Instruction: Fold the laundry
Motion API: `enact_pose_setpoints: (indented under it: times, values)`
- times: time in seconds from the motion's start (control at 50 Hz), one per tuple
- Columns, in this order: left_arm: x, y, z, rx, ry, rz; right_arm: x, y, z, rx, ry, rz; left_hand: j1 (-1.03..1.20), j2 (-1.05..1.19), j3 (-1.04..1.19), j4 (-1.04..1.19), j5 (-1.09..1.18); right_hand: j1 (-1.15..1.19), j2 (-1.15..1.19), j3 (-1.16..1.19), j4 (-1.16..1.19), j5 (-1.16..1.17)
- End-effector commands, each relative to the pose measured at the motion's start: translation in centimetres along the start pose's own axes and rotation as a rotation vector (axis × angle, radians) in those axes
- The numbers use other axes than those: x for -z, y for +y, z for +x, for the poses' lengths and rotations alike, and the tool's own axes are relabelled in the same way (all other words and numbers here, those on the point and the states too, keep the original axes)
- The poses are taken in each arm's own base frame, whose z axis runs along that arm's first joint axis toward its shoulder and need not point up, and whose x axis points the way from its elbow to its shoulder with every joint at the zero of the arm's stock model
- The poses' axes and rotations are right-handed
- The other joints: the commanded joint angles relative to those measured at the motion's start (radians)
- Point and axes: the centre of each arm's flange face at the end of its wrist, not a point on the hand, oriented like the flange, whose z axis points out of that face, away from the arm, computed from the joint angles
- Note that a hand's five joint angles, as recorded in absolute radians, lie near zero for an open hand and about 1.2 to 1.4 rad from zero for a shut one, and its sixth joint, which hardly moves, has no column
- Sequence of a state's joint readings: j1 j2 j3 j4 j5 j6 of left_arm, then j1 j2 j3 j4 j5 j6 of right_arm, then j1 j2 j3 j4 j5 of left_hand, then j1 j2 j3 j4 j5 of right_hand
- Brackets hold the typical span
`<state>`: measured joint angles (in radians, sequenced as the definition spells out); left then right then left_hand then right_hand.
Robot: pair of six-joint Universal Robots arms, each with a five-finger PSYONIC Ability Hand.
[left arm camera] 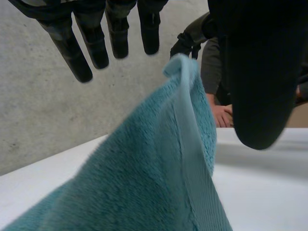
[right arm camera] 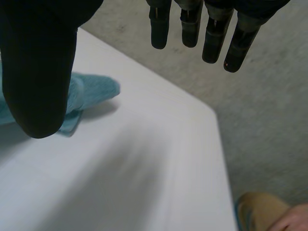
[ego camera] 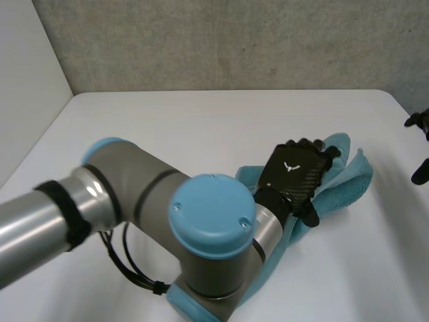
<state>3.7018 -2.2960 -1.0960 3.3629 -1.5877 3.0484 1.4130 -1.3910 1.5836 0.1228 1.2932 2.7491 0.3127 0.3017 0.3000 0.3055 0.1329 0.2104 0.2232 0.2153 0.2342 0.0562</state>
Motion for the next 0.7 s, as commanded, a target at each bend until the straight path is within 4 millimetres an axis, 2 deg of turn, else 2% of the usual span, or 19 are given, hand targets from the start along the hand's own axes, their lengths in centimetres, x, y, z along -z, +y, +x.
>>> enact_pose_setpoints:
  times: [0.02, 0.04, 0.08, 0.1, 0.14, 0.2, 0.24, 0.26, 0.3, 0.32, 0.4, 0.42, 0.46, 0.48, 0.54, 0.58, 0.64, 0.68, 0.7]
  values:
    - [-1.4, 2.5, -0.2, -0.040, -0.002, -0.014, -1.3, 3.6, -0.6, -0.065, -0.118, -0.086, 0.322, 0.333, 0.335, 0.329, 0.328, -0.036, -0.049, -0.041, -0.060, -0.056]
    - [-1.4, 2.5, -0.2, -0.040, -0.002, -0.014, -1.3, 3.6, -0.7, -0.065, -0.118, -0.086, 0.324, 0.335, 0.336, 0.331, 0.329, -0.036, -0.049, -0.041, -0.060, -0.056]
    - [-1.7, 2.6, -0.5, -0.088, -0.011, -0.009, -1.7, 4.1, -0.9, -0.067, -0.131, -0.101, 0.650, 0.661, 0.663, 0.657, 0.656, -0.036, -0.049, -0.041, -0.060, -0.056]
    - [-1.7, 2.6, -0.5, -0.089, -0.011, -0.009, -1.7, 4.1, -0.9, -0.067, -0.131, -0.101, 0.652, 0.663, 0.665, 0.660, 0.658, -0.036, -0.049, -0.041, -0.060, -0.056]
    - [-1.6, 2.3, -1.1, -0.127, -0.047, -0.005, -2.2, 4.7, -1.0, -0.070, -0.143, -0.117, 1.082, 1.093, 1.095, 1.089, 1.087, -0.036, -0.049, -0.041, -0.060, -0.056]
    - [-1.5, 1.7, -1.6, -0.140, -0.084, 0.005, -2.5, 5.0, -1.2, -0.072, -0.161, -0.121, 1.084, 1.095, 1.096, 1.091, 1.089, -0.036, -0.049, -0.041, -0.060, -0.056]
    - [-0.7, -1.2, -3.2, -0.159, -0.171, 0.051, -2.8, 5.1, -1.3, -0.068, -0.167, -0.115, 1.084, 1.095, 1.096, 1.091, 1.089, -0.036, -0.049, -0.041, -0.060, -0.056]
    - [-0.7, -1.2, -3.2, -0.159, -0.171, 0.051, -2.8, 5.1, -1.3, -0.068, -0.167, -0.114, 1.084, 1.095, 1.096, 1.091, 1.089, -0.036, -0.049, -0.041, -0.060, -0.056]
    - [0.7, -4.3, -4.5, -0.181, -0.221, 0.108, -3.3, 4.9, -2.4, -0.062, -0.219, -0.100, 1.084, 1.095, 1.096, 1.091, 1.089, -0.036, -0.049, -0.041, -0.060, -0.056]
    - [0.8, -4.3, -4.5, -0.182, -0.221, 0.109, -3.3, 4.9, -2.4, -0.062, -0.220, -0.100, 1.084, 1.095, 1.096, 1.091, 1.089, -0.036, -0.049, -0.041, -0.060, -0.056]
    - [3.4, -8.2, -6.4, -0.223, -0.281, 0.170, -3.5, 4.2, -5.5, -0.041, -0.385, -0.048, 1.084, 1.095, 1.096, 1.091, 1.089, -0.036, -0.049, -0.041, -0.060, -0.056]
    - [3.4, -8.2, -6.4, -0.224, -0.282, 0.170, -3.5, 4.2, -5.5, -0.041, -0.385, -0.048, 1.084, 1.095, 1.096, 1.091, 1.089, -0.036, -0.049, -0.041, -0.060, -0.056]
    - [5.3, -9.5, -7.1, -0.234, -0.307, 0.181, -3.4, 3.5, -7.2, -0.040, -0.481, -0.018, 1.084, 1.095, 1.096, 1.091, 1.089, -0.036, -0.049, -0.041, -0.060, -0.056]
    - [5.3, -9.5, -7.1, -0.234, -0.307, 0.181, -3.4, 3.5, -7.2, -0.040, -0.481, -0.018, 1.084, 1.095, 1.096, 1.091, 1.089, -0.036, -0.049, -0.041, -0.060, -0.056]
    - [7.0, -10.3, -7.1, -0.239, -0.315, 0.186, -2.9, 2.9, -9.7, -0.030, -0.575, -0.005, 1.084, 1.095, 1.096, 1.091, 1.089, -0.036, -0.049, -0.041, -0.060, -0.056]
    - [8.0, -10.7, -7.1, -0.240, -0.320, 0.188, -2.2, 2.2, -13.3, 0.007, -0.678, 0.016, 1.084, 1.095, 1.096, 1.091, 1.089, -0.036, -0.049, -0.041, -0.060, -0.056]
    - [9.3, -11.2, -7.3, -0.245, -0.333, 0.190, -1.8, 2.0, -15.0, 0.022, -0.719, 0.021, 1.084, 1.095, 1.096, 1.091, 1.089, -0.036, -0.049, -0.041, -0.060, -0.056]
    - [10.3, -11.6, -8.0, -0.257, -0.360, 0.195, -1.5, 2.1, -17.9, 0.043, -0.792, 0.016, 1.084, 1.095, 1.096, 1.091, 1.089, -0.036, -0.049, -0.041, -0.060, -0.056]
    - [10.4, -11.6, -8.0, -0.257, -0.360, 0.195, -1.5, 2.1, -17.9, 0.043, -0.792, 0.016, 1.084, 1.095, 1.096, 1.091, 1.089, -0.036, -0.049, -0.041, -0.060, -0.056]
